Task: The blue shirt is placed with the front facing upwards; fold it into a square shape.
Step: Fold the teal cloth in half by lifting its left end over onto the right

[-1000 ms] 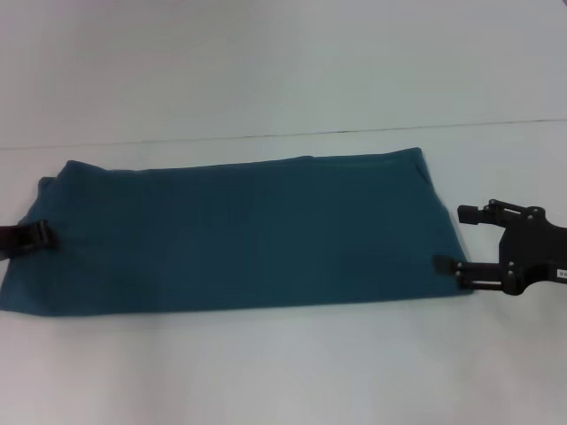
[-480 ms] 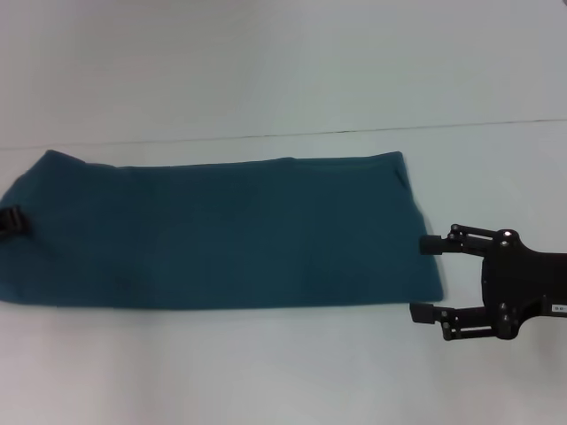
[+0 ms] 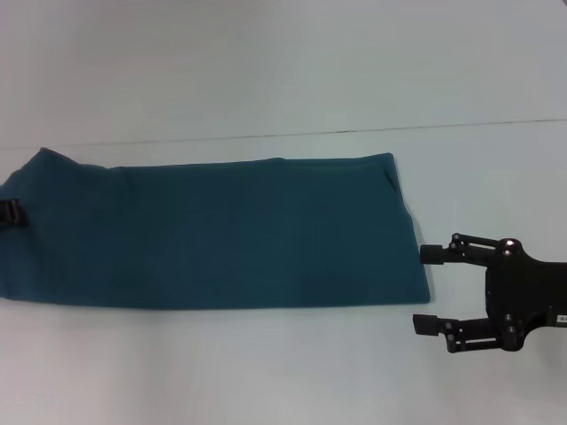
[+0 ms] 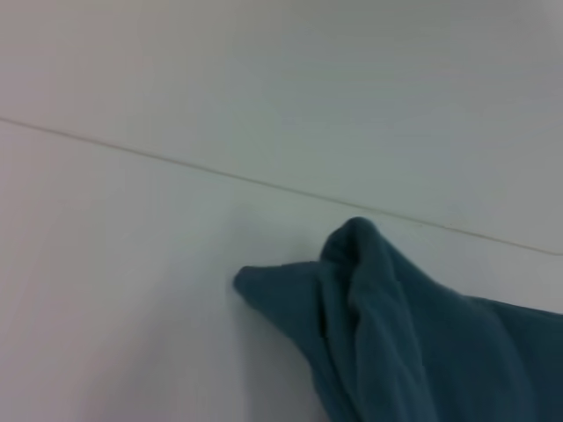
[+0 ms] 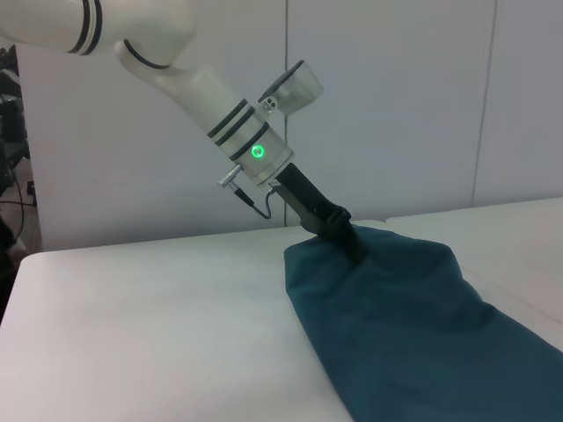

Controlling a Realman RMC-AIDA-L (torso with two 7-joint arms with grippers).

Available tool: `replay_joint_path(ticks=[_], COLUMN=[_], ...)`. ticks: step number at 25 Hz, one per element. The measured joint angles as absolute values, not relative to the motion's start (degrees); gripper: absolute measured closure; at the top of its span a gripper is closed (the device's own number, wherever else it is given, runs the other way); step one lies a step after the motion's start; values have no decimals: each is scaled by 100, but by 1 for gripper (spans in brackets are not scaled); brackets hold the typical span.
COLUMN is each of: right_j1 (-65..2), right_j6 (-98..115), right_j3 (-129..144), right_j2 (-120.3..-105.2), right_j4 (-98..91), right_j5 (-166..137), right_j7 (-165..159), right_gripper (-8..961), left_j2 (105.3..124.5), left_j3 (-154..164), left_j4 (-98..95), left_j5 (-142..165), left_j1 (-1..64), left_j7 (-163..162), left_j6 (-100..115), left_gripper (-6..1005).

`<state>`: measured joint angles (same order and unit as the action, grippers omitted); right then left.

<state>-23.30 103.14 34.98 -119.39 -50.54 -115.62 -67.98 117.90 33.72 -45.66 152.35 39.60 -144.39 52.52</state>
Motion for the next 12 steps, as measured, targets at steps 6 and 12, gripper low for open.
replay_joint_path(ticks=[6, 12], right_j1=[-2292, -2232], right_j6=[10320, 10383], right_j3=[3491, 3500], right_j2=[-11926, -11901], right_j4=[-5054, -5057], right_j5=[-11578, -11583], right_j7=[-6794, -6777], right_gripper=[41, 41], left_j2=[11978, 12196], left_j3=[3418, 3443], left_j4=[-4884, -5392], left_j5=[15163, 15025], left_j1=[4001, 4063], left_j7=[-14450, -14468], left_j6=[5392, 5775], left_gripper=[953, 953])
